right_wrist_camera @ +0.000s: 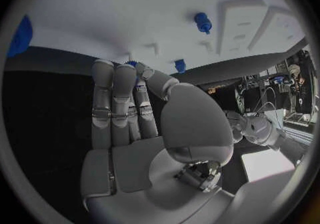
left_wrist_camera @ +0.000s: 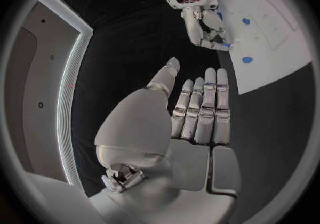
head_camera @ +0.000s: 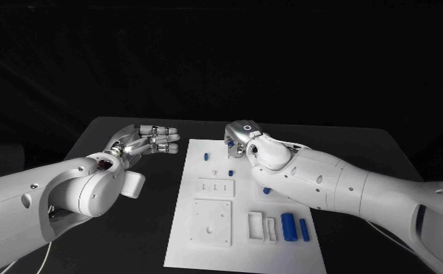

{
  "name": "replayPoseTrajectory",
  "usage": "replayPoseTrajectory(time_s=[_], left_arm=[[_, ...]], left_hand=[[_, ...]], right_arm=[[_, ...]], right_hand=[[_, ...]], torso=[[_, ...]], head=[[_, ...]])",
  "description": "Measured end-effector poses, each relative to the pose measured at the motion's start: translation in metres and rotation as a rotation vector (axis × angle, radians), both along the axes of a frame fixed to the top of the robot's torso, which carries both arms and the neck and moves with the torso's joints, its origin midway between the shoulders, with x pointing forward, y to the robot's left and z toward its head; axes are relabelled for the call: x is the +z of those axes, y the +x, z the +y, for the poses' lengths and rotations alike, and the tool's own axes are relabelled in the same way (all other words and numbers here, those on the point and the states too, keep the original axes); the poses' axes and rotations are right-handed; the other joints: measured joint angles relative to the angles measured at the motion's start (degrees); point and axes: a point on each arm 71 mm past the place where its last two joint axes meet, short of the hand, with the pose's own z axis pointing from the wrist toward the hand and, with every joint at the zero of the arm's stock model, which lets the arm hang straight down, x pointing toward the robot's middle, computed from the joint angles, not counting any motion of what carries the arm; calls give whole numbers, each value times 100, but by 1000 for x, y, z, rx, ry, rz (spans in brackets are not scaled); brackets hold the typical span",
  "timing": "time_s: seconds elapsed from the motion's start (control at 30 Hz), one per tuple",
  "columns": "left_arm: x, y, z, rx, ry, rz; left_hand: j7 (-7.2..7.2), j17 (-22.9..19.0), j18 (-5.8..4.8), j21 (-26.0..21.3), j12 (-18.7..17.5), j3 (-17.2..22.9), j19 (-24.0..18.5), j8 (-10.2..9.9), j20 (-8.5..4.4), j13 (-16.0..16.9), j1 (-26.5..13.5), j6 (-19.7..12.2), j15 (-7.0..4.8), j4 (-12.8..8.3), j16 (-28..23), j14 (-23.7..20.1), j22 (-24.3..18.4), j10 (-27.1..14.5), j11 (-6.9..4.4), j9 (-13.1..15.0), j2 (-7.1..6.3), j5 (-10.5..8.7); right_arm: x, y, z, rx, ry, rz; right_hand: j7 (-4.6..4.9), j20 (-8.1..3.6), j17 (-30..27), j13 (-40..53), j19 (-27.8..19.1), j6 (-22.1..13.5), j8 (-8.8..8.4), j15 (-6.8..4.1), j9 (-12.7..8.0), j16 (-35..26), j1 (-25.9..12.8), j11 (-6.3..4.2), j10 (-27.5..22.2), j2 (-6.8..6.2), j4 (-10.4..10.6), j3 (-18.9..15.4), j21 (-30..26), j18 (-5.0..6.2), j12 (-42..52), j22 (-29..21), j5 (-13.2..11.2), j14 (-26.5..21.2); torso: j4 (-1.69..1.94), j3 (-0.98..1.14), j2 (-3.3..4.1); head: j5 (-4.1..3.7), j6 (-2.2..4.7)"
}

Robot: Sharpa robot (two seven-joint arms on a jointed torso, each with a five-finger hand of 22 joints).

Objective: Assemble the parts on the task board

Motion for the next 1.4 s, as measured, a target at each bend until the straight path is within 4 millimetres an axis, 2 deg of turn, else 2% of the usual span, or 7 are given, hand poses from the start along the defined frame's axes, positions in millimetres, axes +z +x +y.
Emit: replayPoseTrajectory(time_s=[0.17,0.27,0.3,0.77,1.1,1.27,1.4], left_arm=[[0,0,0,0,0,0],[0,0,0,0,0,0],[0,0,0,0,0,0],[0,0,1,1,0,-1],[0,0,1,1,0,-1],[0,0,1,1,1,-1],[0,1,1,2,1,-1]], left_hand=[[0,0,0,0,0,0,0,0,0,0,0,0,0,0,0,0,0,0,0,0,0,0],[0,0,0,0,0,0,0,0,0,0,0,0,0,0,0,0,0,0,0,0,0,0],[0,0,0,0,0,0,0,0,0,0,0,0,0,0,0,0,0,0,0,0,0,0],[0,0,0,0,0,0,0,0,0,0,0,0,0,0,0,0,1,0,0,0,0,0],[0,0,0,44,0,0,0,0,0,5,0,0,0,0,0,0,-23,0,0,0,0,0],[0,0,0,44,0,0,0,0,0,4,0,0,0,0,0,0,-23,0,0,0,0,0],[0,0,0,44,0,0,0,0,0,4,0,0,0,0,0,0,-23,0,0,0,0,0]], right_arm=[[0,1,-1,-3,-3,-2],[-1,1,-1,-5,-4,-2],[-1,1,-1,-5,-5,-2],[-1,2,-3,-11,-9,-1],[-2,5,-6,-25,-14,-2],[-2,6,-7,-27,-13,1],[-3,6,-8,-28,-12,6]], right_hand=[[0,0,0,17,0,0,1,0,1,0,-17,-1,1,-17,0,0,-1,-2,0,1,-1,0],[0,0,8,18,0,0,0,0,-5,0,-15,-8,8,-62,22,22,-33,-2,0,44,-14,0],[0,0,8,18,0,0,1,1,-5,0,-16,-43,42,-63,23,22,-33,-2,-1,44,-17,1],[-1,1,7,18,-1,-1,1,1,-4,0,-19,-52,51,-66,23,22,-67,-4,-6,67,-22,1],[0,22,7,12,19,-2,0,1,-12,0,-12,-53,51,-59,23,21,-133,-6,-25,113,-38,1],[54,22,7,7,19,-56,1,1,-26,0,-12,-73,31,-58,35,33,-200,-6,-5,133,-12,1],[50,42,6,7,39,-68,1,1,-26,0,-12,-94,10,-58,39,37,-246,-5,-5,133,-12,1]], torso=[[19,-3,16],[21,-3,23],[20,-3,24],[35,-2,44],[32,-4,60],[31,-7,65],[30,-7,68]], head=[[-8,4],[-9,5],[-8,5],[-6,8],[2,22],[2,24],[-6,23]])
